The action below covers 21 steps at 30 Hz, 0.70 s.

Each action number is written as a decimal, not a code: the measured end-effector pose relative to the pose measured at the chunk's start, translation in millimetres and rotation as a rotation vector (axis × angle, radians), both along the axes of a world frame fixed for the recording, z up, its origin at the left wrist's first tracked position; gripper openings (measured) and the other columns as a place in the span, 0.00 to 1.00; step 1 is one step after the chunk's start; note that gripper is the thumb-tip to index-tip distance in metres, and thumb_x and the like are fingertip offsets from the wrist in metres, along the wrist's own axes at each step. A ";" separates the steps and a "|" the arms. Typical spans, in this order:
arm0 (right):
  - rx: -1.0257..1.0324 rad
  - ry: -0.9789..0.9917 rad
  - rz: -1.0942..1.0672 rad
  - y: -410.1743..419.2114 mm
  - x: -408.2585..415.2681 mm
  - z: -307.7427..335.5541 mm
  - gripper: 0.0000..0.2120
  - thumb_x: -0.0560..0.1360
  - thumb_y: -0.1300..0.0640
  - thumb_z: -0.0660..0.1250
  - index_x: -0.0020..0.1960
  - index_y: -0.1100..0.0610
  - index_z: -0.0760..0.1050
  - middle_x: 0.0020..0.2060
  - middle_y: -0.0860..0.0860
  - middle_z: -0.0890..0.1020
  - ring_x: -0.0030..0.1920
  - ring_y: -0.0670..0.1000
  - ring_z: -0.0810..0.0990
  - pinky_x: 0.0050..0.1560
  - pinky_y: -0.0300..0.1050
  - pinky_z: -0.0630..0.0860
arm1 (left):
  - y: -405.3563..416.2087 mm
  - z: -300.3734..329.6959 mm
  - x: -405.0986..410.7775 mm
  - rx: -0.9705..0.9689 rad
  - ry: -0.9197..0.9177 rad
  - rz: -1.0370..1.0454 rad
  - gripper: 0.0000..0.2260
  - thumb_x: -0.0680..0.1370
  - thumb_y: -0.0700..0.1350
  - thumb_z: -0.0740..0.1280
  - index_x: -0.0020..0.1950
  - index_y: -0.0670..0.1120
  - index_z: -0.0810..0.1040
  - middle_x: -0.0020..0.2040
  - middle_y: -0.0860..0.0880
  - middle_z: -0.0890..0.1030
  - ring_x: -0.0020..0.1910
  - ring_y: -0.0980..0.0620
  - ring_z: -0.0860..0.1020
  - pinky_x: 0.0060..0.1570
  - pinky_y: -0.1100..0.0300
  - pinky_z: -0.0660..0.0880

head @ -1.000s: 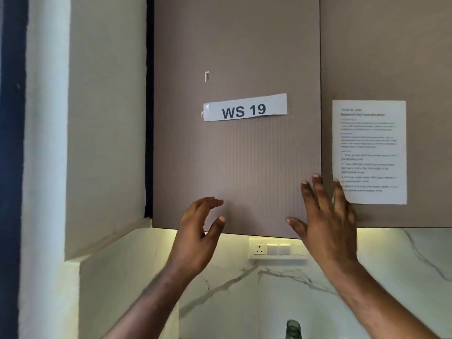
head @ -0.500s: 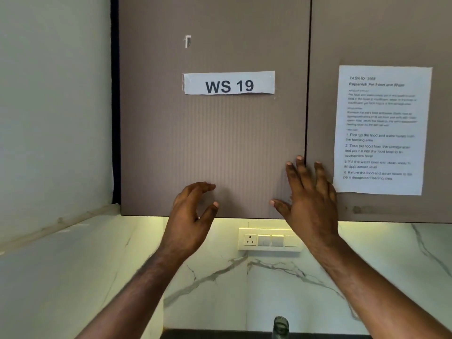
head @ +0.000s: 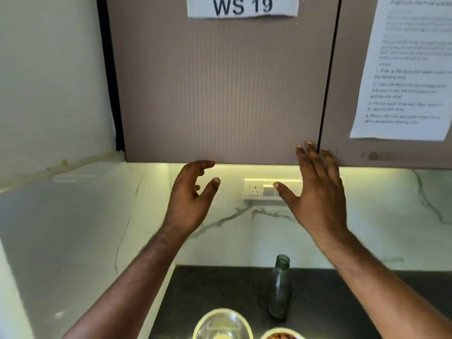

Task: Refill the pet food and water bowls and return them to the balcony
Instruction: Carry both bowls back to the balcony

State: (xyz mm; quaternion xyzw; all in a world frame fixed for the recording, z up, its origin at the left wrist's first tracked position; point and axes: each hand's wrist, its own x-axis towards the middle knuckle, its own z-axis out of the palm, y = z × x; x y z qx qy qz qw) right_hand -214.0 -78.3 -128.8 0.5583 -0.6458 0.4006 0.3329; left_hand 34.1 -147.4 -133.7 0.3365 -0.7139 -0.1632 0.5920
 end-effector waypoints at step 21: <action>0.825 -0.864 -0.324 105.7 1.9 -316.3 0.30 0.77 0.41 0.70 0.73 0.56 0.72 0.67 0.57 0.80 0.66 0.61 0.78 0.58 0.54 0.77 | 12.8 -334.0 32.0 0.900 -0.350 0.111 0.18 0.78 0.42 0.69 0.69 0.44 0.76 0.66 0.42 0.78 0.62 0.43 0.79 0.64 0.49 0.75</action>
